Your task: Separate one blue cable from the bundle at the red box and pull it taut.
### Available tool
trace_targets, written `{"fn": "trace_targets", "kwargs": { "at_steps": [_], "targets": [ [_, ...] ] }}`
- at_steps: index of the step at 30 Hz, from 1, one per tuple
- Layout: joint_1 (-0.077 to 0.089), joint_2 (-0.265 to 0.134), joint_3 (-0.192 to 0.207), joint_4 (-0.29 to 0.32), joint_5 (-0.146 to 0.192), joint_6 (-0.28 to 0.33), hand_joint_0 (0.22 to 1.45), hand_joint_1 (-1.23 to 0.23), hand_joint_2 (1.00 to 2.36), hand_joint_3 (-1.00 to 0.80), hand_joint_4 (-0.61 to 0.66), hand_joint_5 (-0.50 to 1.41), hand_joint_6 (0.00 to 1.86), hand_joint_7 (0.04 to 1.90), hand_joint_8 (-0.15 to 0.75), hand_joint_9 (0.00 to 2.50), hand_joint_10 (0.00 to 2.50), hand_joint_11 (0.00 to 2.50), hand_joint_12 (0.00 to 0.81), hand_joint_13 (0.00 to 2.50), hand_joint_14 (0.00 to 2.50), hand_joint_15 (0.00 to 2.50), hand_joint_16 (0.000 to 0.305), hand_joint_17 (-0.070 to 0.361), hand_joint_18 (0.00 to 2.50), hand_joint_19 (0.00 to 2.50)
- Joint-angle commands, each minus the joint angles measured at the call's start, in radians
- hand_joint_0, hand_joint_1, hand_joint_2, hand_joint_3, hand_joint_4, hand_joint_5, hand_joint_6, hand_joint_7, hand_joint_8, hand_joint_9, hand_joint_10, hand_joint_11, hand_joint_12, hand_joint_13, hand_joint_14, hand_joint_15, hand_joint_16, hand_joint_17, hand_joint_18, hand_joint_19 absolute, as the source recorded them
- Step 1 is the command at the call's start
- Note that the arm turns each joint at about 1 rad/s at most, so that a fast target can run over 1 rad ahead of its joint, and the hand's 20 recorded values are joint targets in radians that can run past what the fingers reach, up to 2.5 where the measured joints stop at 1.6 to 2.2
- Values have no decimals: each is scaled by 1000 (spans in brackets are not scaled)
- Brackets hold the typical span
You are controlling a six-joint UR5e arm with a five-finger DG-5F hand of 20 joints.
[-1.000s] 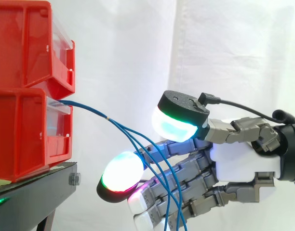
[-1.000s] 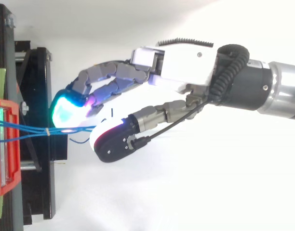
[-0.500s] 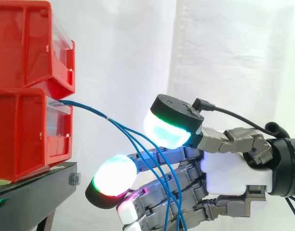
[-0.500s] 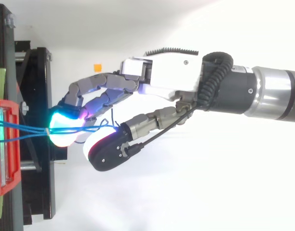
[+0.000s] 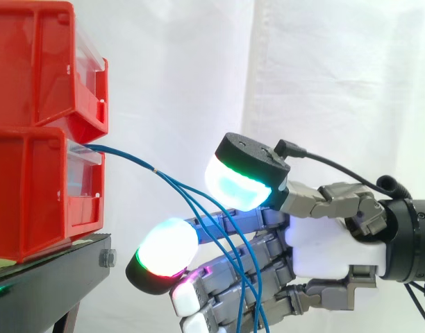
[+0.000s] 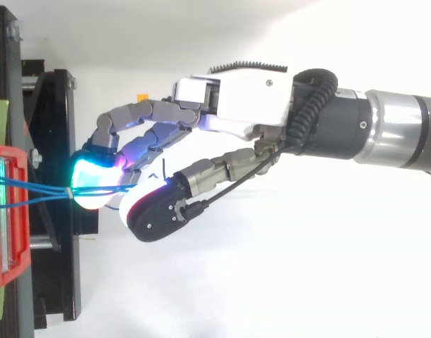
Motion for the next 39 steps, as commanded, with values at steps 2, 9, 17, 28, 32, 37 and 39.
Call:
{"fn": "trace_targets", "kwargs": {
  "at_steps": [2,9,17,28,32,37,39],
  "targets": [
    [-12,-34,31,-3,-32,23,558,-605,1002,-467,167,-183,502,1126,284,676,17,644,385,748,23,579,51,114,531,664],
    [-10,-44,56,-3,-69,18,543,-532,1000,-497,149,-175,501,1180,287,687,17,663,388,758,23,594,52,118,546,677],
    [-15,-44,56,-5,-112,21,527,-490,1000,-500,141,-169,500,1233,293,692,19,667,398,761,23,598,54,122,559,683],
    [-28,-44,94,-35,-143,21,519,-493,1000,-500,143,-170,500,1234,297,698,17,689,403,766,22,609,55,125,564,697],
    [-39,-44,97,-34,-144,21,517,-494,1000,-500,140,-171,500,1234,296,699,19,689,405,765,21,603,56,125,565,688],
    [-45,-44,97,-29,-155,21,519,-500,1000,-500,146,-171,500,1234,298,699,19,688,405,762,23,606,56,125,566,690],
    [-45,-44,97,-29,-155,20,521,-504,1000,-500,146,-171,500,1232,296,699,19,689,404,761,23,608,56,125,565,688]
  ]
}}
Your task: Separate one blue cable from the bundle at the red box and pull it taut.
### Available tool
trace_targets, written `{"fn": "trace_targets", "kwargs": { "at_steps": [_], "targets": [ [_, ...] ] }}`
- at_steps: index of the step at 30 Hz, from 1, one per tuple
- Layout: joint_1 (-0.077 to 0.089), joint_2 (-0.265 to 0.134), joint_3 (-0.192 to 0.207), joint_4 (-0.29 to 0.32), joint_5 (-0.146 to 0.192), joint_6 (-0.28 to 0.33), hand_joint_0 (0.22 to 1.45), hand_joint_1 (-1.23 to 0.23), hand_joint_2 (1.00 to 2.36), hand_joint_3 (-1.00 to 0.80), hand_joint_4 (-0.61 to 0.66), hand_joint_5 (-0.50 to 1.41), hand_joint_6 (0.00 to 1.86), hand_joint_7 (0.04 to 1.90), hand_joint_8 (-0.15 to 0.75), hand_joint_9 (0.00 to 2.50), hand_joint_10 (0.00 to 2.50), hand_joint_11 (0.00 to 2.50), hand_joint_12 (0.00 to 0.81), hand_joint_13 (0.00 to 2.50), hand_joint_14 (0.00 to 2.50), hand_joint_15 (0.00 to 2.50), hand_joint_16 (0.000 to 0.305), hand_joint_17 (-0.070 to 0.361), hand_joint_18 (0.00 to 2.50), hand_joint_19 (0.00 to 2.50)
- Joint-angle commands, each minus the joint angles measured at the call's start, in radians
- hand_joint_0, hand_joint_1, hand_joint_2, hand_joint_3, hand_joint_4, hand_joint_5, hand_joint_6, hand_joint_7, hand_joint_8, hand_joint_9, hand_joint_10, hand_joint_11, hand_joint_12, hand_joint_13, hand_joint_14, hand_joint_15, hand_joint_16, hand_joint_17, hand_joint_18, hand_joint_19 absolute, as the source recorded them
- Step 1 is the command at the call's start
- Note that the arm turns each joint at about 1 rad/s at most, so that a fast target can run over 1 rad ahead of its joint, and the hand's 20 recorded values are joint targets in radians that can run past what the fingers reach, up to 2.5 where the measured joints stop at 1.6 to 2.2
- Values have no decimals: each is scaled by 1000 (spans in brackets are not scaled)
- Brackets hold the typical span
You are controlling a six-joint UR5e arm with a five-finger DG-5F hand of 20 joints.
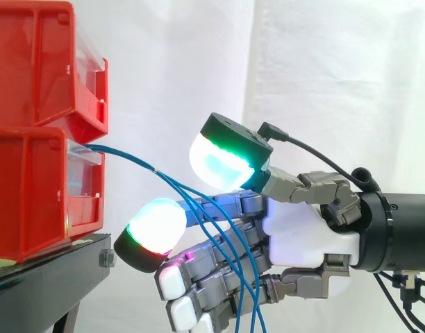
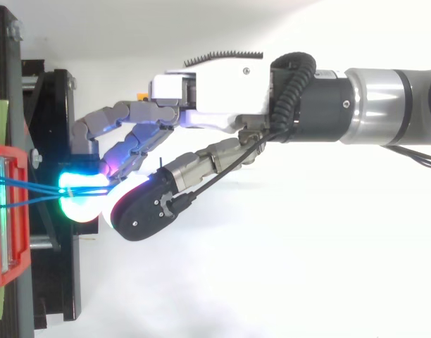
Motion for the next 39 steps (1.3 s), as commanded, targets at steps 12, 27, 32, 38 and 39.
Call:
{"fn": "trace_targets", "kwargs": {
  "at_steps": [12,27,32,38,39],
  "targets": [
    [-9,0,0,12,-3,-12,559,-627,1001,-478,131,-173,526,1227,291,695,17,709,389,763,24,614,54,120,571,696],
    [-12,0,10,18,-12,-12,601,-687,1006,-423,132,-198,682,1018,284,700,18,724,385,781,24,627,52,118,615,721],
    [-12,0,11,12,-22,-10,604,-671,1009,-380,123,-207,736,961,285,712,20,739,385,792,22,620,52,118,617,724],
    [-13,0,14,12,-25,-10,615,-660,1014,-307,128,-216,792,915,290,729,18,750,383,795,23,636,52,118,619,731],
    [-13,0,14,12,-25,-10,610,-657,1013,-331,134,-216,795,912,290,730,20,752,384,799,24,636,52,118,620,733]
  ]
}}
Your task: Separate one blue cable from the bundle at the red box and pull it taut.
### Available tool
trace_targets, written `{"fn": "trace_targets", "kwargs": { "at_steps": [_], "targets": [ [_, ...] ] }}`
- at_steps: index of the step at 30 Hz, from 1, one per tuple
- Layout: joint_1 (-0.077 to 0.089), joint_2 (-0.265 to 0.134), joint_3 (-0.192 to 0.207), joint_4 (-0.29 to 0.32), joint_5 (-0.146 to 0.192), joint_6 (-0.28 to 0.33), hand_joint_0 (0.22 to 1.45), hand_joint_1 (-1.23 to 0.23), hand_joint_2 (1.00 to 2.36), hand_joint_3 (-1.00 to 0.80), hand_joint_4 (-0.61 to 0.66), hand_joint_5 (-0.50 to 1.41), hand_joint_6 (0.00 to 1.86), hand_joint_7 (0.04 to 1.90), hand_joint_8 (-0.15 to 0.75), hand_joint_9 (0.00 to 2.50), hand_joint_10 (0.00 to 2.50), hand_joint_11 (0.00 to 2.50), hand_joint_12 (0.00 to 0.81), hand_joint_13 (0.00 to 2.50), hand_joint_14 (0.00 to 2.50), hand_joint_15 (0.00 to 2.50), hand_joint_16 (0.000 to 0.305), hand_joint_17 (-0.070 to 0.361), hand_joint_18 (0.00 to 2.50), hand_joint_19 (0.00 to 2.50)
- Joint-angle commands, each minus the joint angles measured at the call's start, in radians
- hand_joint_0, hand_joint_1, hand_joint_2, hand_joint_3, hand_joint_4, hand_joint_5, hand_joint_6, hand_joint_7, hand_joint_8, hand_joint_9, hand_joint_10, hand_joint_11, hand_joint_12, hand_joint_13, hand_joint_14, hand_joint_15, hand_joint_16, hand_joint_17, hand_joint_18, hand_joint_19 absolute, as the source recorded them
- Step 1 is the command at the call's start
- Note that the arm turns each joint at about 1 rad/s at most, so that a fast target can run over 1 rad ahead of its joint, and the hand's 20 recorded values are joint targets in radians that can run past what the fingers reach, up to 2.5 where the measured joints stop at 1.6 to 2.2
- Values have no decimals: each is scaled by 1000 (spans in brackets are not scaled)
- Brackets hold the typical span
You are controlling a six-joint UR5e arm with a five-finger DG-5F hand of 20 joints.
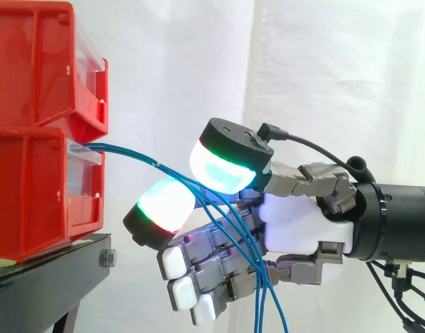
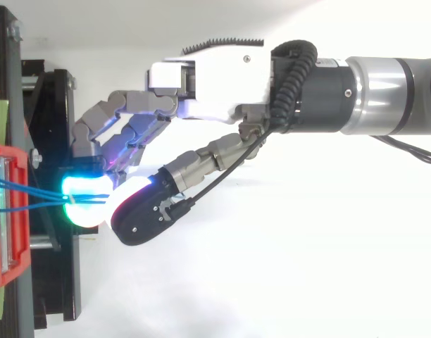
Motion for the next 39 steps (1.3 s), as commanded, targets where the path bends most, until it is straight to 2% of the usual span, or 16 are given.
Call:
{"fn": "trace_targets", "kwargs": {
  "at_steps": [1,8,18,21,26,30,39],
  "targets": [
    [1,1,2,0,-1,0,604,-656,1010,-367,135,-213,797,915,291,731,20,751,385,800,24,638,52,118,621,732],
    [3,0,12,-8,-1,-3,565,-579,1001,-492,146,-189,802,940,305,806,21,795,395,823,23,645,53,120,642,744],
    [3,-2,15,-11,13,-4,557,-514,1000,-495,144,-180,794,971,314,848,22,819,399,842,25,663,54,122,658,752],
    [0,-2,15,-33,15,-6,556,-519,1001,-493,146,-180,793,969,317,850,21,810,404,845,25,660,54,122,660,752],
    [-2,-2,15,-31,15,-6,563,-577,1002,-482,141,-180,791,979,315,851,21,811,403,849,25,656,54,122,667,759],
    [-2,-2,15,-34,27,-6,575,-620,1003,-459,143,-185,796,976,307,840,21,824,402,852,23,665,54,121,669,760],
    [-3,-2,15,-37,32,-9,588,-651,1004,-441,139,-194,809,957,307,830,21,833,396,854,25,672,53,120,679,762]
  ]
}}
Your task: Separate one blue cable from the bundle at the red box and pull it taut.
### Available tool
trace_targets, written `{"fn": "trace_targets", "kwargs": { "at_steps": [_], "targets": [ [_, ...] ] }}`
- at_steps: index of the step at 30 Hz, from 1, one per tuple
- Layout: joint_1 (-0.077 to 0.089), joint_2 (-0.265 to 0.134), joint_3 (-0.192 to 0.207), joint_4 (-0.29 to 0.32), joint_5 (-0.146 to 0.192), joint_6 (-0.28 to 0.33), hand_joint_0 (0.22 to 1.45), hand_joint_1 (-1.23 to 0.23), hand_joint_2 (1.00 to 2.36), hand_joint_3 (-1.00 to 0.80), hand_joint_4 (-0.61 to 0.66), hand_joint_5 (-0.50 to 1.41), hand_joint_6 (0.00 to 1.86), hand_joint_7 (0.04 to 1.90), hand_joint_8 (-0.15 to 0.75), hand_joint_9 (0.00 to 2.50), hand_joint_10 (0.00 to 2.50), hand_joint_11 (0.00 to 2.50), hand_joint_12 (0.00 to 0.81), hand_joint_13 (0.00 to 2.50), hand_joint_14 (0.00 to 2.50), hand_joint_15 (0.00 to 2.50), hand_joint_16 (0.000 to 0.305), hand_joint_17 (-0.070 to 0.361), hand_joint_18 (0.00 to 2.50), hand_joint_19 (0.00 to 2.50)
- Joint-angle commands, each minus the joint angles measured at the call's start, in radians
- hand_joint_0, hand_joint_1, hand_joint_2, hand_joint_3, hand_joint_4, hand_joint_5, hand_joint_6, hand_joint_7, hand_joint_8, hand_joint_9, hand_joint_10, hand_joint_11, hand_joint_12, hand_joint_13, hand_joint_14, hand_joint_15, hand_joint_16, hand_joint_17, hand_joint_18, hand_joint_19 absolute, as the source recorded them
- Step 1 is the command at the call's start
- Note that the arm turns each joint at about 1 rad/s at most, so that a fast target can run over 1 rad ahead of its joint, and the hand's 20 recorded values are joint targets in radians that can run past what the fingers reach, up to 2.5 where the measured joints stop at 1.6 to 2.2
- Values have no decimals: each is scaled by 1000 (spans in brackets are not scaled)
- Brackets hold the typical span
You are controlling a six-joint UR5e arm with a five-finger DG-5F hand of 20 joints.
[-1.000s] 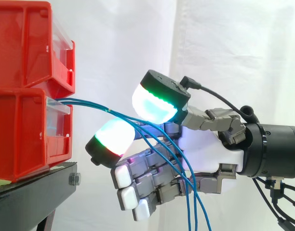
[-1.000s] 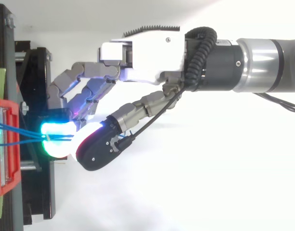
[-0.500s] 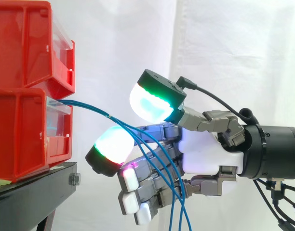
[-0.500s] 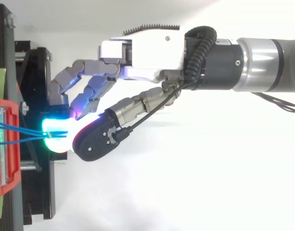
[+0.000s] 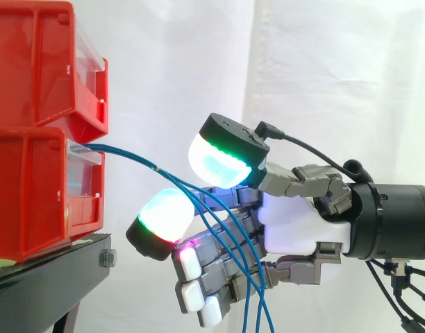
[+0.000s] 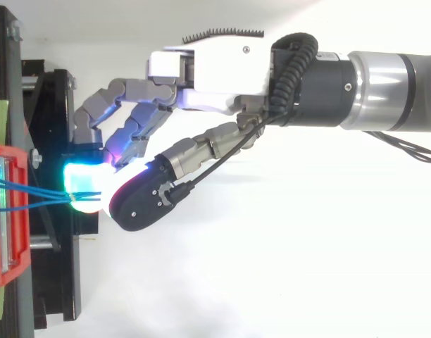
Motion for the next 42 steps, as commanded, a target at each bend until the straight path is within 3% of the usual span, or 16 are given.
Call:
{"fn": "trace_targets", "kwargs": {
  "at_steps": [1,16,33,42],
  "targets": [
    [0,0,0,2,6,-2,588,-652,1004,-441,138,-194,809,964,304,829,23,837,398,854,25,666,53,120,679,762],
    [9,0,5,28,5,-20,610,-741,1004,-437,147,-205,829,951,302,824,22,882,398,861,26,682,53,119,692,770],
    [12,0,22,28,3,-17,558,-639,1000,-500,149,-182,766,958,307,853,22,878,403,884,25,692,54,122,713,791],
    [15,0,-6,30,8,-14,547,-632,1000,-500,149,-171,710,1022,310,851,22,883,408,887,25,698,55,124,720,795]
  ]
}}
